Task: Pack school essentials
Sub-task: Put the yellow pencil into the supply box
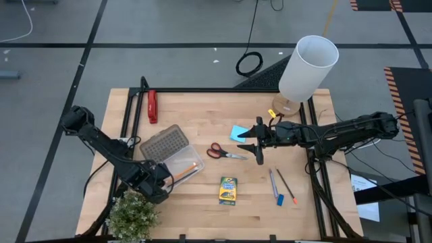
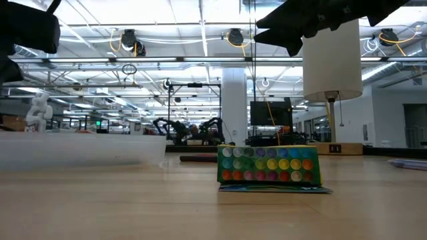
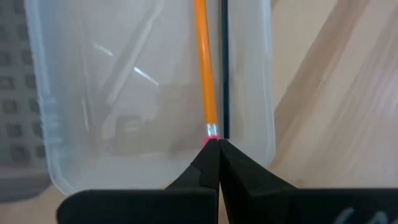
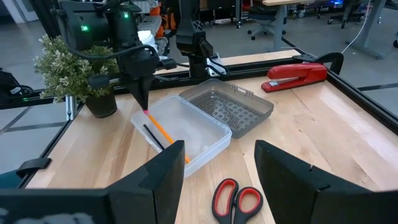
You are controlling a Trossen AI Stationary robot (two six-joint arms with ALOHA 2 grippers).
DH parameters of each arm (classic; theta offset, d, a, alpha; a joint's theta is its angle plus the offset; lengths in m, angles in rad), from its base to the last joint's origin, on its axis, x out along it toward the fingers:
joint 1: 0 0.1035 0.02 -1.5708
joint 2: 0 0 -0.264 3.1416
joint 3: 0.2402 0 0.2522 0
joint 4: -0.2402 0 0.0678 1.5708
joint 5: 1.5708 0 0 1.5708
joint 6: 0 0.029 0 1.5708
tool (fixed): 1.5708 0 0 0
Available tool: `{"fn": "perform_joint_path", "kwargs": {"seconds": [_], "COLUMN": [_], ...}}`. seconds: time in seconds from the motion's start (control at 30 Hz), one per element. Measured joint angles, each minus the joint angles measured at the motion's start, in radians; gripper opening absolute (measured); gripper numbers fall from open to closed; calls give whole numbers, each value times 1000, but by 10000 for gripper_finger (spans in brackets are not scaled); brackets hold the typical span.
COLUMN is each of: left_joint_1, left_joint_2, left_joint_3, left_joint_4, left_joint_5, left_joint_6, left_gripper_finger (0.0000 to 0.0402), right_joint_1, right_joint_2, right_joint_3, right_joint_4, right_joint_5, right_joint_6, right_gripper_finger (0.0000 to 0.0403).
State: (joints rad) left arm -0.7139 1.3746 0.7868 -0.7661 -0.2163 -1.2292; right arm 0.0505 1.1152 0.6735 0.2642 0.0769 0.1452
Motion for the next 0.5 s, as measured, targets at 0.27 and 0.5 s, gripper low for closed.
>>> {"fn": "perform_joint_path", "kwargs": {"seconds": [0.27, 0.5], "left_joint_1": [33, -1], "left_joint_2": [0, -29], "left_joint_3": [-56, 31], "left_joint_4": [79, -3], "left_joint_5": [-5, -31], "left_joint_6": [42, 50], "left_gripper_finger": [1, 1], "right_joint_1": [0, 0], "right_joint_2": [0, 0], "right_joint_3": [0, 0], "right_joint_4": [0, 0], "right_joint_5": [0, 0], "right_joint_6": [0, -3], "right_gripper_finger": [187, 187]}}
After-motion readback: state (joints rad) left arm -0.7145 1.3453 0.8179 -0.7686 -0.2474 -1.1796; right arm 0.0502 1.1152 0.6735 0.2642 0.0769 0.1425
